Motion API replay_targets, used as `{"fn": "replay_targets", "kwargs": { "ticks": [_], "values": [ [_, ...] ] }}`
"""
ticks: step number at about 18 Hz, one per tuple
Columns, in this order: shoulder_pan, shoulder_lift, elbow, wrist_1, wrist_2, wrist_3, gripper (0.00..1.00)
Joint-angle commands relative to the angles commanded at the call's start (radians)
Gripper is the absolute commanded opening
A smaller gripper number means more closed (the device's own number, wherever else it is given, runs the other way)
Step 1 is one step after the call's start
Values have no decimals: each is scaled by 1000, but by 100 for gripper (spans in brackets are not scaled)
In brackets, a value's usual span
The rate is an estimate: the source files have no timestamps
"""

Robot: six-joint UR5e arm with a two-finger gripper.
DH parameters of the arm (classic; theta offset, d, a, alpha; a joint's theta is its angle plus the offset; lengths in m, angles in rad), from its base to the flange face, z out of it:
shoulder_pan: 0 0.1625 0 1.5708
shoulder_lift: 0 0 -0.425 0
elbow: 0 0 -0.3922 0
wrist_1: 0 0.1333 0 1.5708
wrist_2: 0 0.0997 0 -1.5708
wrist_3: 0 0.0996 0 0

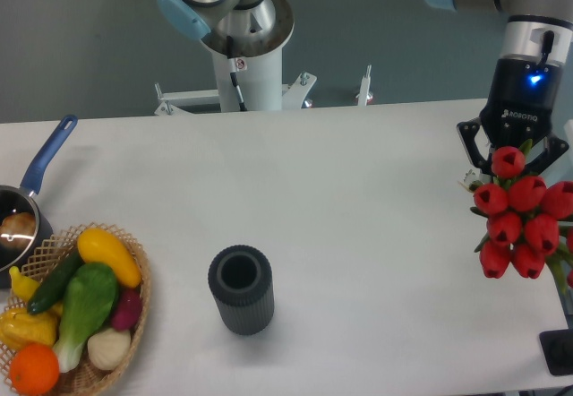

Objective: Insert the flowers into the vase
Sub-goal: 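Lift the bunch of red tulips held in the gripper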

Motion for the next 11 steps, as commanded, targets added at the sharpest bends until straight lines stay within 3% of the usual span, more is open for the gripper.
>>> {"fn": "replay_targets", "kwargs": {
  "ticks": [11],
  "values": [
    [-28, 20, -14, -2, -23, -2, 17]
  ]
}}
